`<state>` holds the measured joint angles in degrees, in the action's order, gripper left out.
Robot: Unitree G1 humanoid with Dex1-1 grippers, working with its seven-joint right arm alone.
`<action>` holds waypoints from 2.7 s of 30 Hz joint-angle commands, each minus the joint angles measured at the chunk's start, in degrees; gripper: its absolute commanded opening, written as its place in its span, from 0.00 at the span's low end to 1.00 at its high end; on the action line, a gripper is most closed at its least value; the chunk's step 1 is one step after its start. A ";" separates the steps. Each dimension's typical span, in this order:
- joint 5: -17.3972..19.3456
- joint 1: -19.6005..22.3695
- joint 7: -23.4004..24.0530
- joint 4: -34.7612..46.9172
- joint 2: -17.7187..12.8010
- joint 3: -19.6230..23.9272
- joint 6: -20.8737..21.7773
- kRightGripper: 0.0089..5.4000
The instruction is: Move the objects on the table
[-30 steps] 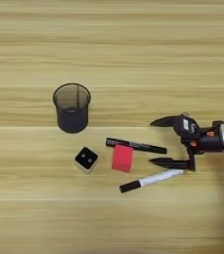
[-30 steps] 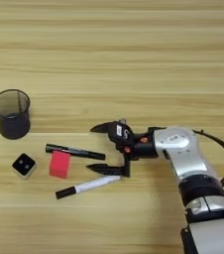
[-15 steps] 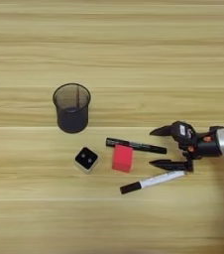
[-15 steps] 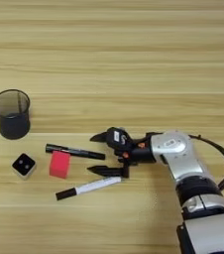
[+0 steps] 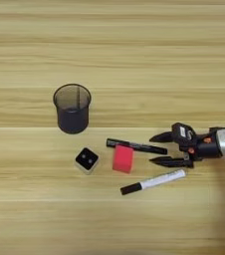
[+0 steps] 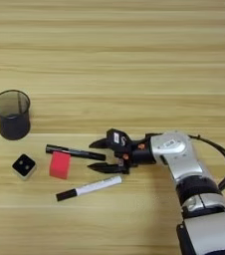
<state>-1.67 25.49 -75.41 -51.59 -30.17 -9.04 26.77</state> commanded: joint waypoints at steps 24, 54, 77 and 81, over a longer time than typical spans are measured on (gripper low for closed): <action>4.99 3.01 -1.42 5.58 -0.61 3.20 -2.89 0.16; 18.69 -8.59 -14.13 42.30 -5.10 3.47 -19.27 0.15; 7.47 -8.18 -11.69 32.64 -5.95 -0.85 -7.96 0.15; 5.97 -7.61 -10.64 30.75 -5.95 -1.29 -6.42 0.15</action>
<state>4.57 14.07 -89.01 -21.40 -33.73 -11.17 18.91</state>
